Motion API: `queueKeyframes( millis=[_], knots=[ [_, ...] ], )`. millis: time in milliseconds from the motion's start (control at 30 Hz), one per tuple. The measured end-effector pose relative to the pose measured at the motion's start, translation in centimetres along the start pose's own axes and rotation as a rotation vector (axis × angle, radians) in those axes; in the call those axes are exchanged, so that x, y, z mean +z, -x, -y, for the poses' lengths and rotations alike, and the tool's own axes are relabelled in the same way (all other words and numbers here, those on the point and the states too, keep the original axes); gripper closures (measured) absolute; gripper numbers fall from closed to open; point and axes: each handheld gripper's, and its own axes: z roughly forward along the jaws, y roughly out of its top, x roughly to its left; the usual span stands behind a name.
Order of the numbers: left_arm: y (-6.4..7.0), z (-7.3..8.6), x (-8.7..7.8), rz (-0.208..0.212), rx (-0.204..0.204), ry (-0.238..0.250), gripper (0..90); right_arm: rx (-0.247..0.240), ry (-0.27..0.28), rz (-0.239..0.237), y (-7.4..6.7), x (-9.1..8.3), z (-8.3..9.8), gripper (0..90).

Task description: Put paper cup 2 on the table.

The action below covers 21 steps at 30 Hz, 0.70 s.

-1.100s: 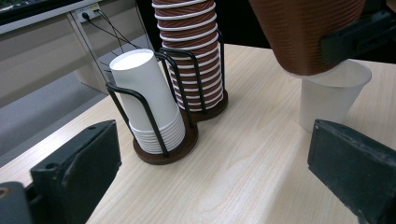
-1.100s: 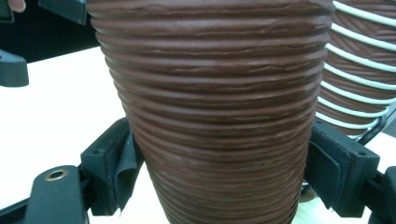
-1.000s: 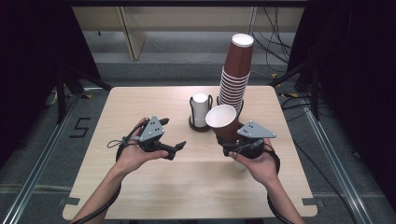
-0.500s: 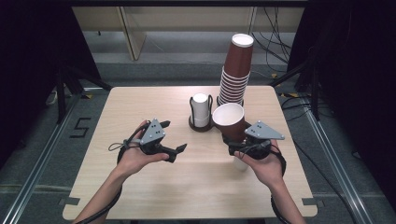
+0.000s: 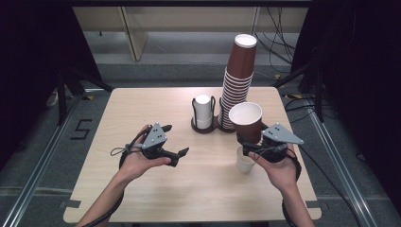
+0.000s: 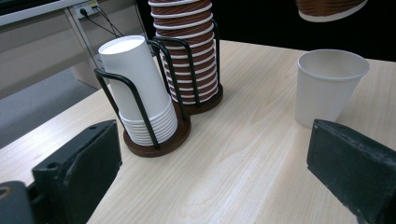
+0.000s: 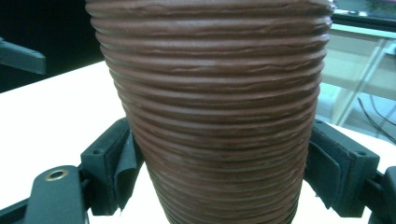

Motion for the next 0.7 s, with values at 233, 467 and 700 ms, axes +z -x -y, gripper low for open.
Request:
queueKeyframes(
  millis=[233, 467, 700],
  knots=[
    [0.0, 0.8, 0.1, -0.02, -0.009, 0.008, 3.1, 0.042, -0.002, 0.056, 2.6, -1.0, 1.6, 19.7],
    [0.0, 1.8, 0.1, -0.033, -0.024, 0.007, 3.1, 0.101, -0.047, 0.11, 5.0, -1.6, 4.6, 19.6],
    [0.0, 2.5, 0.1, -0.036, -0.037, 0.008, 3.0, 0.151, -0.088, 0.126, 6.4, -1.2, 7.6, 19.5]
  ],
)
